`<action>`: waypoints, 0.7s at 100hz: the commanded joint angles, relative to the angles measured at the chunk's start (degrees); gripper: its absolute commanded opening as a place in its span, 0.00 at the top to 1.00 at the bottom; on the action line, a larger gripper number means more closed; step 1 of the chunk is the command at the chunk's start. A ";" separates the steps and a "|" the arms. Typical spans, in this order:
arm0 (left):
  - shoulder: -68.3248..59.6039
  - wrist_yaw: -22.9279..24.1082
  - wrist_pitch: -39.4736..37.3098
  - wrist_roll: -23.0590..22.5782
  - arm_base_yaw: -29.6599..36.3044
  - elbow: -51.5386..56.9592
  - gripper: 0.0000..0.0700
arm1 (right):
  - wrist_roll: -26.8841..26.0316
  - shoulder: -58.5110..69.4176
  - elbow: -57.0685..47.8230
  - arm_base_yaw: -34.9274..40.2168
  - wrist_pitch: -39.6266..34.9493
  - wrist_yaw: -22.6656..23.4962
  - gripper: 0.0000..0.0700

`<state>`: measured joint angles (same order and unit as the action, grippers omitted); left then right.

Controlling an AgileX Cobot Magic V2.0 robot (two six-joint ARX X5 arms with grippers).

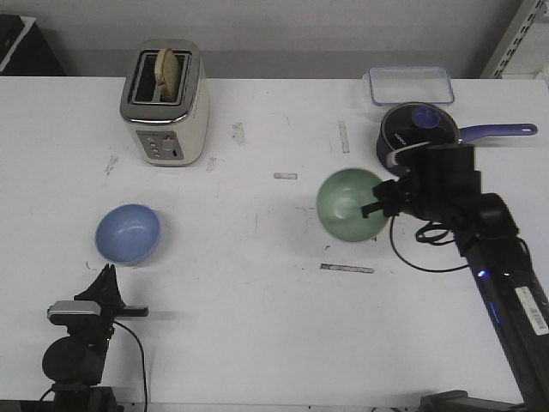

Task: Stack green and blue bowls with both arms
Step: 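Lift and carry the green bowl with the right gripper toward table center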

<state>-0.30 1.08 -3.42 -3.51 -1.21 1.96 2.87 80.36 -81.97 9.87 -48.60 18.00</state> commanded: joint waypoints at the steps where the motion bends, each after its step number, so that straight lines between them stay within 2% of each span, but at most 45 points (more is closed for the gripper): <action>1: 0.11 -0.20 -0.79 0.13 0.07 -1.18 1.00 | -1.55 2.16 -0.33 5.60 0.35 0.37 1.00; 14: 0.11 -0.20 -0.79 0.13 0.07 -1.18 1.00 | -1.57 5.81 -0.24 13.88 0.07 0.24 1.00; 33: 0.11 -0.20 -0.76 0.13 0.07 -1.18 1.00 | -1.38 11.23 1.31 21.70 1.09 0.00 1.00; 53: 0.11 -0.20 -0.76 0.13 0.07 -1.18 1.00 | -1.31 15.80 4.87 26.01 6.25 -0.04 1.00; 70: 0.11 -0.20 -0.76 0.13 0.07 -1.18 1.00 | 0.22 18.75 5.29 26.88 6.80 -1.27 1.00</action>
<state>-0.30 1.08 -3.42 -3.53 -1.21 1.96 2.31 97.73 -76.01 36.34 -42.48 17.30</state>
